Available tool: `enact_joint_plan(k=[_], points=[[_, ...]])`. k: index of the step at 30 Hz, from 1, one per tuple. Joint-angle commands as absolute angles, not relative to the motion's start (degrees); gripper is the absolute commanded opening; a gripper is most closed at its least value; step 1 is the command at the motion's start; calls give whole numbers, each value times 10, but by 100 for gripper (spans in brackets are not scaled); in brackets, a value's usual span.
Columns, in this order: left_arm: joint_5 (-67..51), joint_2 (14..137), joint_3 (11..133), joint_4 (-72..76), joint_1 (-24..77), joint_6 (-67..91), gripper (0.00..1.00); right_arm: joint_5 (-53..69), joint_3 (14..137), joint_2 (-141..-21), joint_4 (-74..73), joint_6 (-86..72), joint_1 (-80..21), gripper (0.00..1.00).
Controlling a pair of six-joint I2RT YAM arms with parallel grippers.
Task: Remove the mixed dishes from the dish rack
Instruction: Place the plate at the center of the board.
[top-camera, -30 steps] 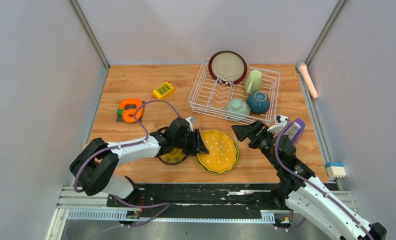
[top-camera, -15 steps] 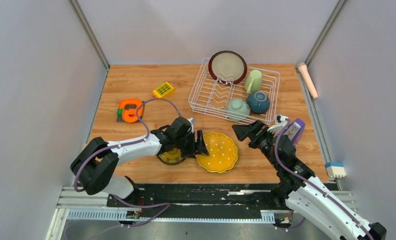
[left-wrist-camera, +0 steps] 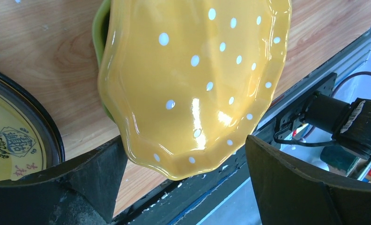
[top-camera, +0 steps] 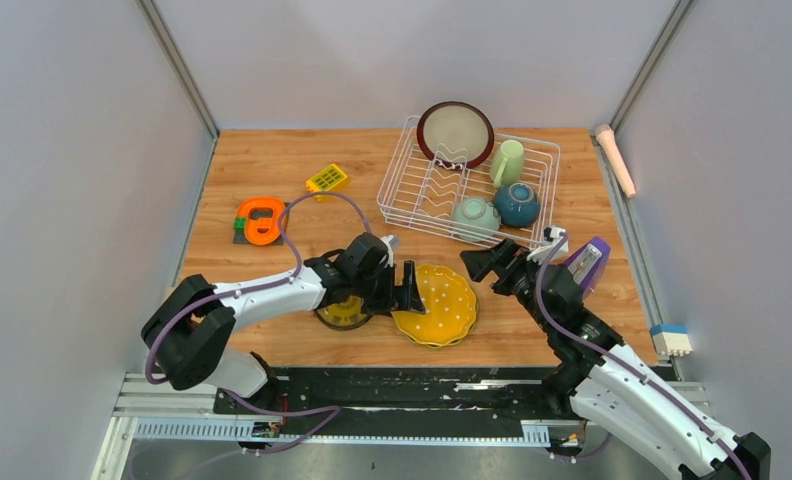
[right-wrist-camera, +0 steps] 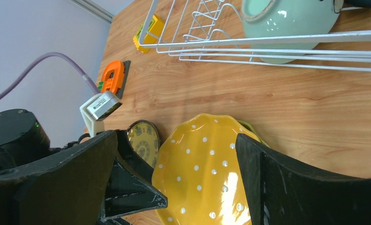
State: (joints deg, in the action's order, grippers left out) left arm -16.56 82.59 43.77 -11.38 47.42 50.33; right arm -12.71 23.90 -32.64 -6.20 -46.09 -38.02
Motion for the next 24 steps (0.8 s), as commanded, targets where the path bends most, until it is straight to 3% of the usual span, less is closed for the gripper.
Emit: enact_joint_plan(k=[1, 14, 24], points=[[-157, 808, 473, -114, 488, 477, 100, -156, 284, -340, -57, -411, -381, 100], [-115, 842, 485, -149, 497, 448, 100, -189, 344, -379, -61, -338, -381, 100], [-52, 768, 494, -212, 496, 416, 100, -126, 521, -574, -47, -42, -341, 100]])
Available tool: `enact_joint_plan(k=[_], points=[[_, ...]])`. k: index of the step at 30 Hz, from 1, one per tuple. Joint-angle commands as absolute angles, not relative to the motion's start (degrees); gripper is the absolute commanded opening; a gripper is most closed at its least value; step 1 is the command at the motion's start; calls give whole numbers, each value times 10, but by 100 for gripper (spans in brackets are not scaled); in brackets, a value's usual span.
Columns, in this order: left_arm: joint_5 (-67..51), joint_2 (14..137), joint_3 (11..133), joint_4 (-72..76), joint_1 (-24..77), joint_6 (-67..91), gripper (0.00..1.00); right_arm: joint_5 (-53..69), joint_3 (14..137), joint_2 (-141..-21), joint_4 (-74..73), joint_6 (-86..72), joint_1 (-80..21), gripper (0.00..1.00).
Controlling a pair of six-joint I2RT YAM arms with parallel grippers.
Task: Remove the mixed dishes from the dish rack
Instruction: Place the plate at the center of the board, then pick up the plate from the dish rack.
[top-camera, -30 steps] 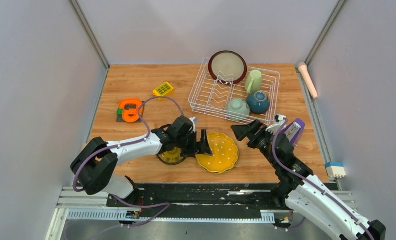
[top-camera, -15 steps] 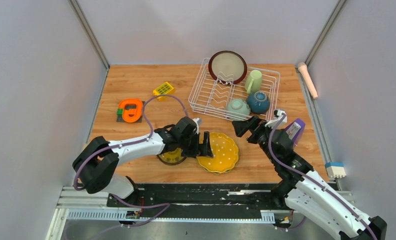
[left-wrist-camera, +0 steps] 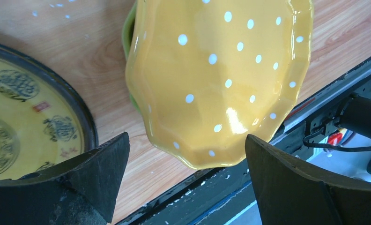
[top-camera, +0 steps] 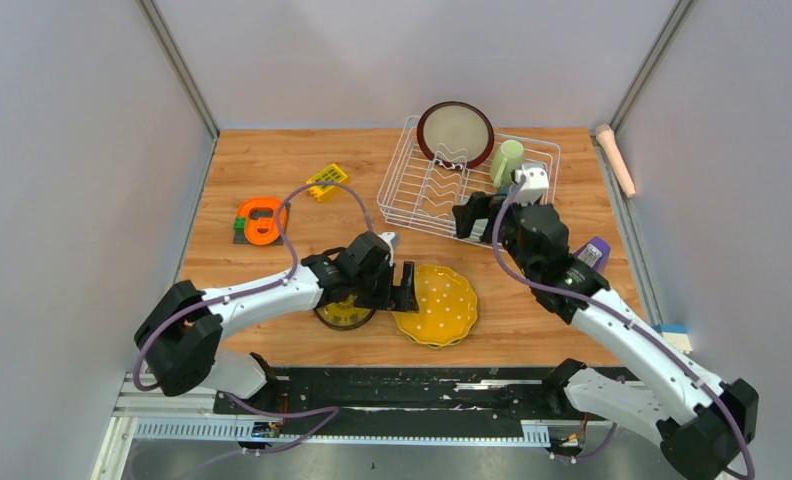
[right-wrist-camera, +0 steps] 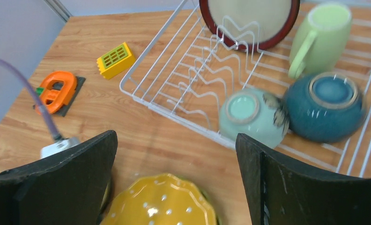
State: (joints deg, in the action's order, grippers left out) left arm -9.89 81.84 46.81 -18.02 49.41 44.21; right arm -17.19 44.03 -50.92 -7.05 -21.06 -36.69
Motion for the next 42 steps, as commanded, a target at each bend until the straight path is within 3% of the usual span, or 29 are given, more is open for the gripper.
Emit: enact_joint_plan(k=[1, 6, 10, 17, 27, 33, 42], points=[[-39, 752, 495, -225, 496, 412, 100, -102, 538, -594, -40, -11, -330, 100], [72, 665, 507, -306, 486, 406, 100, 155, 629, -681, -27, 78, -198, 100], [99, 590, 490, -319, 446, 403, 100, 276, 681, -760, -27, 192, -146, 100], [133, 526, 449, -326, 356, 406, 100, 318, 821, -931, -30, 236, -97, 100], [238, 484, 426, -291, 350, 392, 100, 316, 1068, -1187, -87, 294, -67, 99], [254, 447, 411, -265, 349, 373, 100, 372, 1151, -1275, -111, 309, -55, 93], [258, 434, 415, -305, 349, 382, 100, 415, 1195, -1328, -141, 338, -54, 72]])
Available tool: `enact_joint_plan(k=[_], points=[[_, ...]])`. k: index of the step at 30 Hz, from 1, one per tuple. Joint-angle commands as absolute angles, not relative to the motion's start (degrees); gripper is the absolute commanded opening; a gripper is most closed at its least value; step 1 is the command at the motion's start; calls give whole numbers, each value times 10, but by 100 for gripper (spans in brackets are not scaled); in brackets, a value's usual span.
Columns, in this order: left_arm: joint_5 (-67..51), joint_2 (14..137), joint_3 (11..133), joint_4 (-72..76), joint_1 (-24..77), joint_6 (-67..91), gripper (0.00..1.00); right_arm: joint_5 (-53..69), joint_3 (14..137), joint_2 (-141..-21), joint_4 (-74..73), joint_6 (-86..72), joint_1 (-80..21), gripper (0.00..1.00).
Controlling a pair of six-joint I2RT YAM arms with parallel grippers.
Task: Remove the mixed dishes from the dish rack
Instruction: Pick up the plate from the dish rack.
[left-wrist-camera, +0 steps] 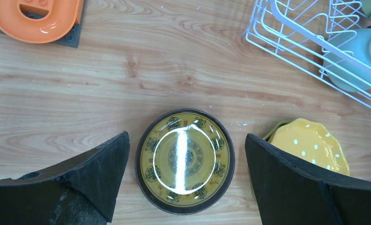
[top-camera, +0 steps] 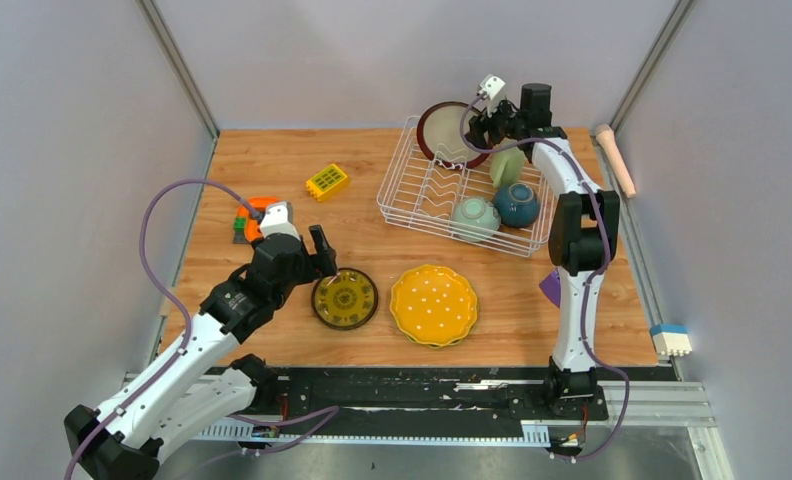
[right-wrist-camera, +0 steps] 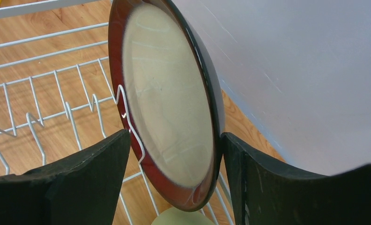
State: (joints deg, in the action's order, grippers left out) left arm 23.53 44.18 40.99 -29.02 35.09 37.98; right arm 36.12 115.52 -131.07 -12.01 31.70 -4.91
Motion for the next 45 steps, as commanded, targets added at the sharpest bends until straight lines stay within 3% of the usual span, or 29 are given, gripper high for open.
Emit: enact_joint_plan(k=[1, 5, 14, 21, 26, 30, 45], points=[[260, 433, 417, -311, 349, 385, 100, 422, 1203, -1332, -142, 338, -54, 69], [268, 417, 417, -341, 348, 406, 100, 476, 1225, -1343, -148, 343, -55, 66], [274, 370, 416, -373, 348, 429, 100, 449, 1248, -1374, -157, 366, -58, 57], [264, 374, 420, -385, 349, 450, 100, 434, 1230, -1362, -159, 388, -57, 33], [260, 373, 422, -394, 348, 460, 100, 436, 1207, -1326, -158, 420, -57, 22], [262, 370, 419, -398, 348, 460, 100, 425, 1189, -1293, -159, 441, -57, 0], [286, 345, 409, -435, 348, 475, 100, 345, 1135, -1190, -129, 501, -90, 0]])
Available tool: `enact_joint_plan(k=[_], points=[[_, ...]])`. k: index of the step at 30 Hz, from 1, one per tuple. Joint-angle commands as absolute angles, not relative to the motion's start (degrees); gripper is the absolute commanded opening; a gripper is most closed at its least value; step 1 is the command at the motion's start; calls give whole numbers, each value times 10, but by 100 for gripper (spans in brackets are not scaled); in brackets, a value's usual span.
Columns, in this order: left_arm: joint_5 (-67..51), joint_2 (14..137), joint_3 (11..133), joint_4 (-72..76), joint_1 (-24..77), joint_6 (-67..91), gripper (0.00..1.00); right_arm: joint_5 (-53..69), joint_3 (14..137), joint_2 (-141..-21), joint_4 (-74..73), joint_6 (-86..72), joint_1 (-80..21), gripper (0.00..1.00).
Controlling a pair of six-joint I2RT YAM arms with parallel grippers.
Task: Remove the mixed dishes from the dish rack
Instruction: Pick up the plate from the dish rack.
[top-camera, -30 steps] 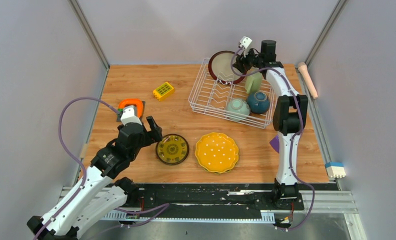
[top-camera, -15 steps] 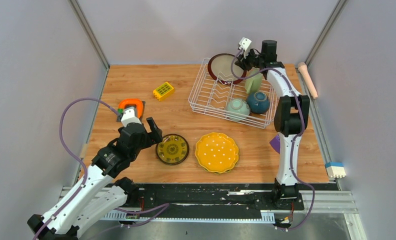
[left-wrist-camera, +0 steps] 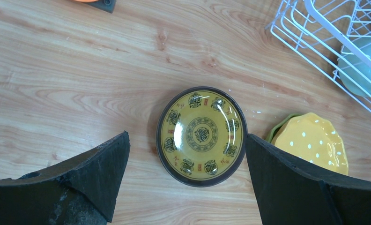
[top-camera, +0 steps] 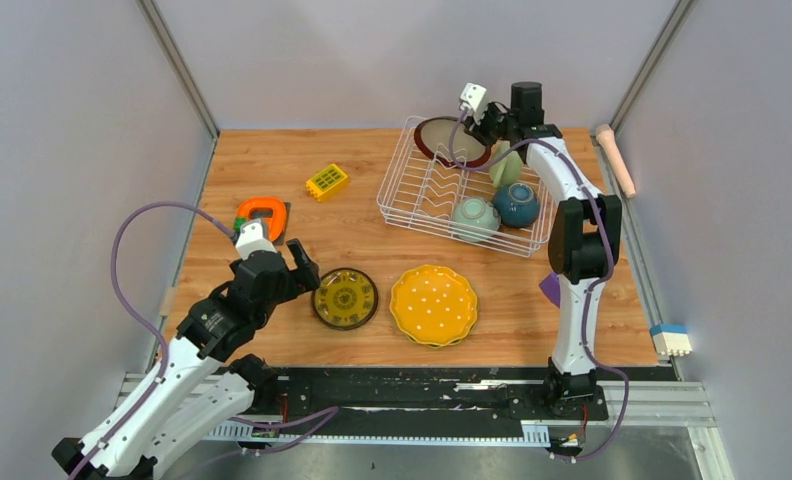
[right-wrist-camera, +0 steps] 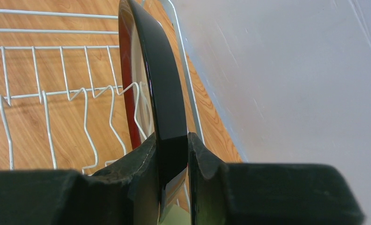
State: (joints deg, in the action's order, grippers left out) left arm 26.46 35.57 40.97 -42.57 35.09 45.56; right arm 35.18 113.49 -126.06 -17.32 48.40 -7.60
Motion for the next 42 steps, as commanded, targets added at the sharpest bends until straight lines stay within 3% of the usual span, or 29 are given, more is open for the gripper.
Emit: enact_joint_plan(k=[1, 25, 34, 42], points=[[287, 345, 406, -436, 348, 477, 100, 341, 1132, -1185, -117, 499, -91, 0], [284, 342, 395, -458, 348, 501, 100, 272, 1123, -1065, -70, 435, -127, 0], [226, 318, 389, -456, 348, 489, 100, 323, 1119, -991, -67, 218, -136, 0], [160, 267, 373, -454, 348, 488, 100, 291, 1039, -888, -26, -137, -154, 0]])
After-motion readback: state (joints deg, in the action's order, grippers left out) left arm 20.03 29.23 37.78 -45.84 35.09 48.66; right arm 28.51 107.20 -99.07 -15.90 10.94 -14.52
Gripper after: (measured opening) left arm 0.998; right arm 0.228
